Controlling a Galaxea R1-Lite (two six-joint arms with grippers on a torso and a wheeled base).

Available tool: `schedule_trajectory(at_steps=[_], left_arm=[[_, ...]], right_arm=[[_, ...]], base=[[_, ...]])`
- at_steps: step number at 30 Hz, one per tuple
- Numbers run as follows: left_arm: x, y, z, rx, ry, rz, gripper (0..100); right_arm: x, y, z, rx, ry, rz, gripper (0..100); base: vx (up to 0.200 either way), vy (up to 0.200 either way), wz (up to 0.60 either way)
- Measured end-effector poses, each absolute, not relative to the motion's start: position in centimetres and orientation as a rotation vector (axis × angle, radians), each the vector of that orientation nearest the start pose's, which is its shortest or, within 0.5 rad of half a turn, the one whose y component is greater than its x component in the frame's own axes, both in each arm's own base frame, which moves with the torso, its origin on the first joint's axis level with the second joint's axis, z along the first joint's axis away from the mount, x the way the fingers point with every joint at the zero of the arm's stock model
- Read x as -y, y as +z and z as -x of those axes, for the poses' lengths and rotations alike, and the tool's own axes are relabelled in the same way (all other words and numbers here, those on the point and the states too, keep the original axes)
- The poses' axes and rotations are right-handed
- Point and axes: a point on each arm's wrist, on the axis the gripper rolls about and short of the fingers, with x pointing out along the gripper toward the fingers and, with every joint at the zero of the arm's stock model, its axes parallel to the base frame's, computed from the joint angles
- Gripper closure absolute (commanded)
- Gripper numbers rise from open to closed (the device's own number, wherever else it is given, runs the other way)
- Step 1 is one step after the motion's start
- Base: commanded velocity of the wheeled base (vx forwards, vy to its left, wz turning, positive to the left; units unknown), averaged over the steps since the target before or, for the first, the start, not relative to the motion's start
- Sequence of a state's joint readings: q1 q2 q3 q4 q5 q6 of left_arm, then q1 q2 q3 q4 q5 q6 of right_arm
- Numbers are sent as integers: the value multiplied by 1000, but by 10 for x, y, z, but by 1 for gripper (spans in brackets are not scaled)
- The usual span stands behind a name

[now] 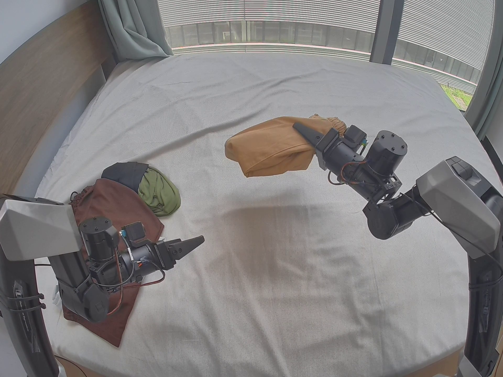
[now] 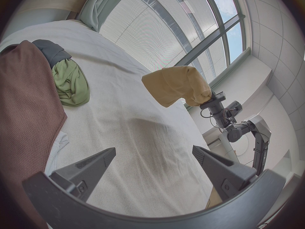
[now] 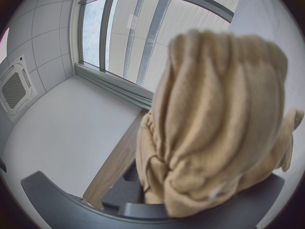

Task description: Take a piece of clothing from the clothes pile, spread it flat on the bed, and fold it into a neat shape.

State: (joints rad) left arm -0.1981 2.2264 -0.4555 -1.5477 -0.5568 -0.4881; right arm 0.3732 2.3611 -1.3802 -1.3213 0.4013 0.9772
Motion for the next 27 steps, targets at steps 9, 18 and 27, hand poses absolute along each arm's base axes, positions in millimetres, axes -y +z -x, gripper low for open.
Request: schedule_trajectory(at_steps=[9, 18, 27], left_arm=[[74, 30, -310, -403, -683, 502, 0], [75, 30, -310, -405, -684, 503, 0], [75, 30, -309, -406, -685, 502, 0]], right_arm=[[-172, 148, -464, -29, 844, -908, 100], [-165, 144, -491, -15, 815, -904, 100], [-154, 146, -506, 10, 794, -900, 100]], base=[[0, 0, 0], [0, 0, 0], [0, 0, 0]])
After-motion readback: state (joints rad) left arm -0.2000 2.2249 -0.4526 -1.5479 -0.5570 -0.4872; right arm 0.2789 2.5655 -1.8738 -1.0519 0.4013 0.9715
